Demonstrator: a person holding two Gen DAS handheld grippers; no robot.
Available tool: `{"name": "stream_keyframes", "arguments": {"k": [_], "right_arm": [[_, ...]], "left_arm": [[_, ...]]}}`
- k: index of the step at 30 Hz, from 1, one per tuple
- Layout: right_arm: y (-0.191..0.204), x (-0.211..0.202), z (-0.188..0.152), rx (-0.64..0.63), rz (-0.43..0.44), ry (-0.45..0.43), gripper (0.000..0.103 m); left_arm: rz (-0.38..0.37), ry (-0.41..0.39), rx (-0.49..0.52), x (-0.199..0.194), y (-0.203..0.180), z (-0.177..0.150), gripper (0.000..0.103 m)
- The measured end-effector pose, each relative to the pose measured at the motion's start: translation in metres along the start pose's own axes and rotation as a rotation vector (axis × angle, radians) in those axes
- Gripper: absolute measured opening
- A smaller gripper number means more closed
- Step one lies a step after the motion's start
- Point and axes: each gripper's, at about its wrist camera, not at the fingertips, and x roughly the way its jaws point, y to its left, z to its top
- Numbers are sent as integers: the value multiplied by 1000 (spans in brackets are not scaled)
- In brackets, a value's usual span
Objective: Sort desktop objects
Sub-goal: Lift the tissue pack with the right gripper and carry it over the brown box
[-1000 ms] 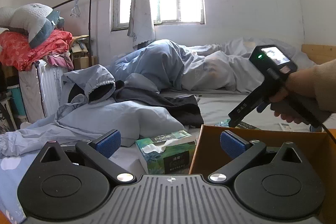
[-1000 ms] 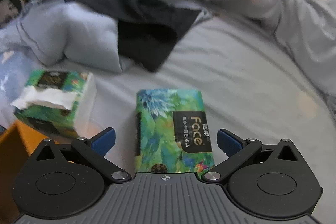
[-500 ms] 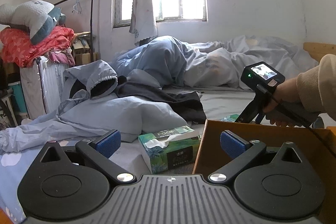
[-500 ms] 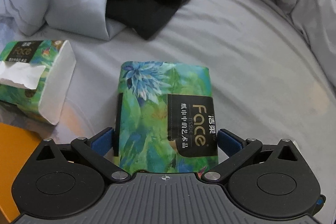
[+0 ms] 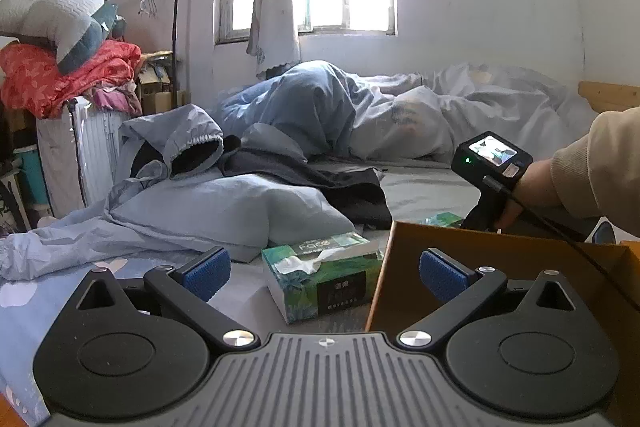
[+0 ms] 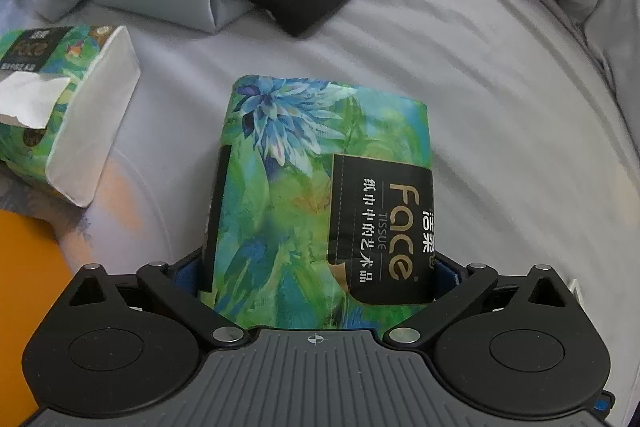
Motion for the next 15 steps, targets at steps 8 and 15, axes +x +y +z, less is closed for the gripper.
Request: {"name": "stream_keyframes", "arguments": {"k": [8,15], "right_arm": [[-2,-5,0,19,-55,-54,99],[-6,-31,2,47,-94,-150,99]], "left_arm": [[0,5,-3,2,3,-1,103],[1,-2,1,2,4,-2,103]]}}
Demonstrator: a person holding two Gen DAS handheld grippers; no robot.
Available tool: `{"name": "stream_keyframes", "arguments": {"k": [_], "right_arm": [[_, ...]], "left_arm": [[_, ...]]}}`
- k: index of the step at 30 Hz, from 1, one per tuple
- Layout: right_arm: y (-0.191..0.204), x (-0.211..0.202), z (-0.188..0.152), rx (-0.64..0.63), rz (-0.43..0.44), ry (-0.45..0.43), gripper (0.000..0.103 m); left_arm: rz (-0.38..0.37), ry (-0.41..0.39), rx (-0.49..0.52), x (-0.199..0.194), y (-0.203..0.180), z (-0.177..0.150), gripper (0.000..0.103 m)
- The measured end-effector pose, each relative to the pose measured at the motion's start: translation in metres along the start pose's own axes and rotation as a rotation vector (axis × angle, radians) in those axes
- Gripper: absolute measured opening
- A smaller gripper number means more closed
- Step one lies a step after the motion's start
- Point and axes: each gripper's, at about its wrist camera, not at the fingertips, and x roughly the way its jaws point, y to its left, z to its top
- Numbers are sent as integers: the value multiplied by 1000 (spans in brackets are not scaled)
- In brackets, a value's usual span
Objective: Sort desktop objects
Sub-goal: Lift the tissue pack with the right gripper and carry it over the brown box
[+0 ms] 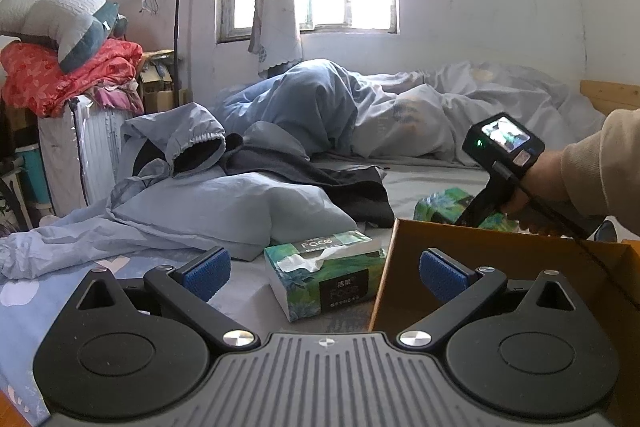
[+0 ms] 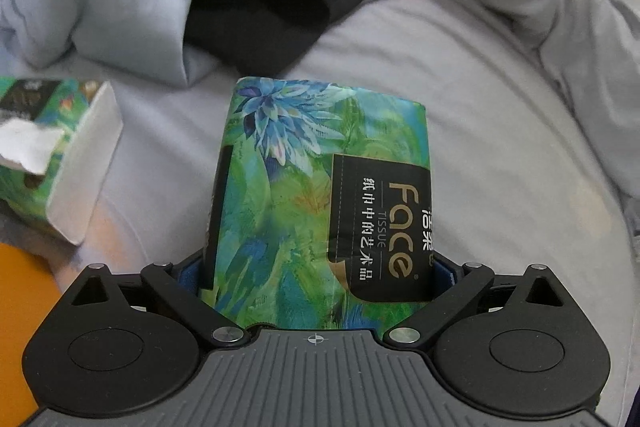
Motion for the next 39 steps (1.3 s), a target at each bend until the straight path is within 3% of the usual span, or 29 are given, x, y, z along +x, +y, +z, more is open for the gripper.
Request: {"name": "stream_keyframes", "arguments": {"k": [13,22,30,39], "right_arm": [[-13,-93,-9,48,-35,-172,99],[-18,-169,-47,101,-52,-253,100],[1,-228,-96,122,-50,-292,100],[33,-263,-137,150,-13,-297,100]], "left_arm": [[-14,-10,3,-5,-1,-1,103],[-13,-33,3,-10,-1,3,103],[-32,-34,-15,-13,-1,8,103],[-38,-54,-43,-18,4,15,103]]}}
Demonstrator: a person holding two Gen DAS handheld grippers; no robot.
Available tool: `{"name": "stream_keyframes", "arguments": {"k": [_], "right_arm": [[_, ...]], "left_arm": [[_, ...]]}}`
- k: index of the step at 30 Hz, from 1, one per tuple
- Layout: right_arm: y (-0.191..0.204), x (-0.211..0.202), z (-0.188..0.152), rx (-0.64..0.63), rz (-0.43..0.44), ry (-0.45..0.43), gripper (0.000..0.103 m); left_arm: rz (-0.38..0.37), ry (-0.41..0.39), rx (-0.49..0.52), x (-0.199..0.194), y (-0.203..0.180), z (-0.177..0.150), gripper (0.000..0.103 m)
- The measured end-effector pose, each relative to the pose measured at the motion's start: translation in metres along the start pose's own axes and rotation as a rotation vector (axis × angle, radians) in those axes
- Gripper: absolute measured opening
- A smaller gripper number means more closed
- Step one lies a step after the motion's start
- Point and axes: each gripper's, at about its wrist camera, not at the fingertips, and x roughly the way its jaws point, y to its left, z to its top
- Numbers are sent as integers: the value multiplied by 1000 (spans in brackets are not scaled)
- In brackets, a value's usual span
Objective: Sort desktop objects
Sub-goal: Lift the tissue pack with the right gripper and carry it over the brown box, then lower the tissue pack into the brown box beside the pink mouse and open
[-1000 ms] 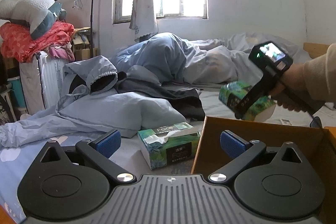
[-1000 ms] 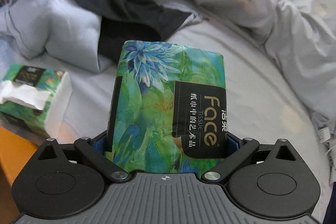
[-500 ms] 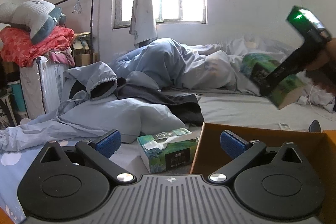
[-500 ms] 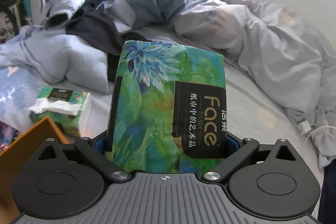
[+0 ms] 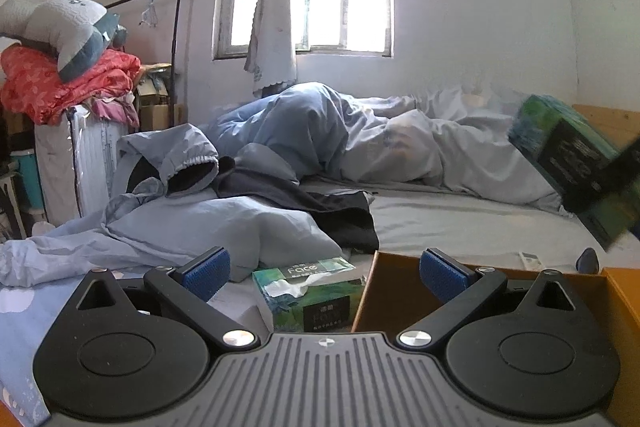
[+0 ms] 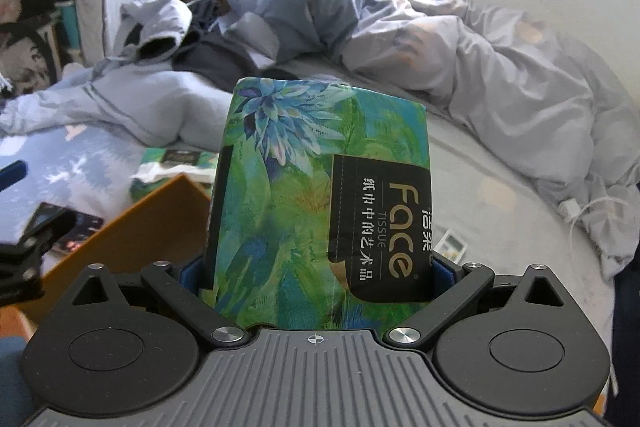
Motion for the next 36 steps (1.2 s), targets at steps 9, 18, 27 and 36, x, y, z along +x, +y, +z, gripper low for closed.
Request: {"name": "stream_keyframes", "arguments": {"k": [9,18,27,36], "right_arm": [[38,-1,-33,21,66,46,100],[77,23,-55,-33,147,142,100],[110,61,-65,-116,203,248,100],[138,103,-76,-200,240,343,100]], "left_arm": [[7,-41,-14,-9,7,9,103],[28,-62,-42,-11,17,15,103],[55,-60,-67,-9,23,16,103],[84,-37,-110,-5,33,14,103]]}}
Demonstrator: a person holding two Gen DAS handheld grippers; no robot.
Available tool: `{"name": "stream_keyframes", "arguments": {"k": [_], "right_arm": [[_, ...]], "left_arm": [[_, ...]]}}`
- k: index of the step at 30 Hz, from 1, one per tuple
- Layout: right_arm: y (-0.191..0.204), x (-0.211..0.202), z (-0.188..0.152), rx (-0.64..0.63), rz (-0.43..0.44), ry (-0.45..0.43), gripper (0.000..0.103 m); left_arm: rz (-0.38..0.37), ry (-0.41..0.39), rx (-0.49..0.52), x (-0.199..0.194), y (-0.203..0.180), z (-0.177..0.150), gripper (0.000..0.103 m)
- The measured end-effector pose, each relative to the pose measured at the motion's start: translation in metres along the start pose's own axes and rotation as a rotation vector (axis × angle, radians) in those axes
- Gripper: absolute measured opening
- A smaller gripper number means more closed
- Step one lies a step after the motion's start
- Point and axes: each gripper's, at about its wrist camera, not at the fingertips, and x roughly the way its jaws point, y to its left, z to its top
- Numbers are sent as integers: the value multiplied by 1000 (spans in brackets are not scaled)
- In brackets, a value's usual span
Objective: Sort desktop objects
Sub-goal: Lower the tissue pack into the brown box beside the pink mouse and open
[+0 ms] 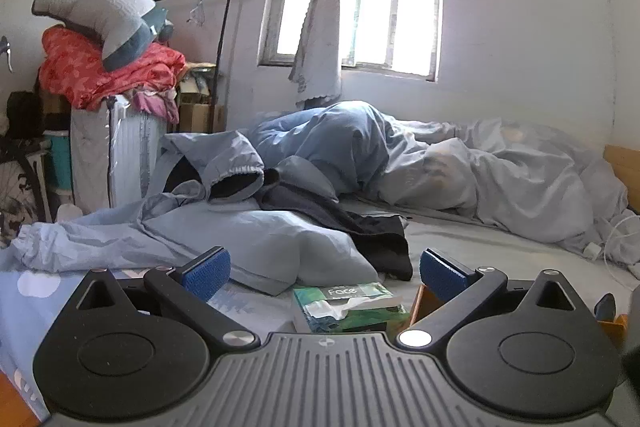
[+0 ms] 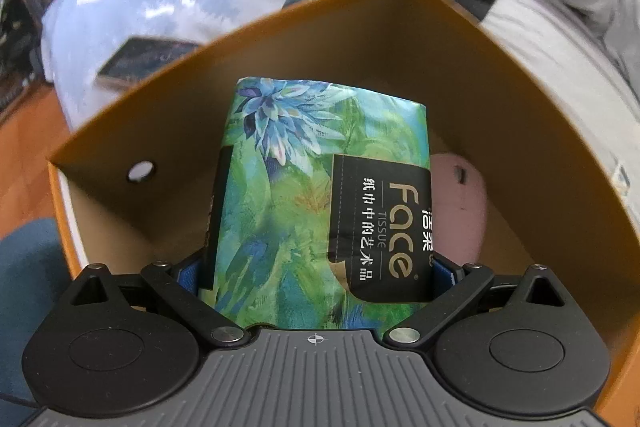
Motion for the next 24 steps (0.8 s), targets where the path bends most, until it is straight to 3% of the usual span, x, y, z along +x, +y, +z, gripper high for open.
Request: {"name": "stream_keyframes", "arguments": {"k": [15,24], "right_arm": [[13,21,-2,-6,-27,67,100],[9,-16,-8,65,-20,-44,101]], "left_arm": [[-17,15,11,0,-2,-2,103],[-21,16,15,0,-3,-1,103]]}}
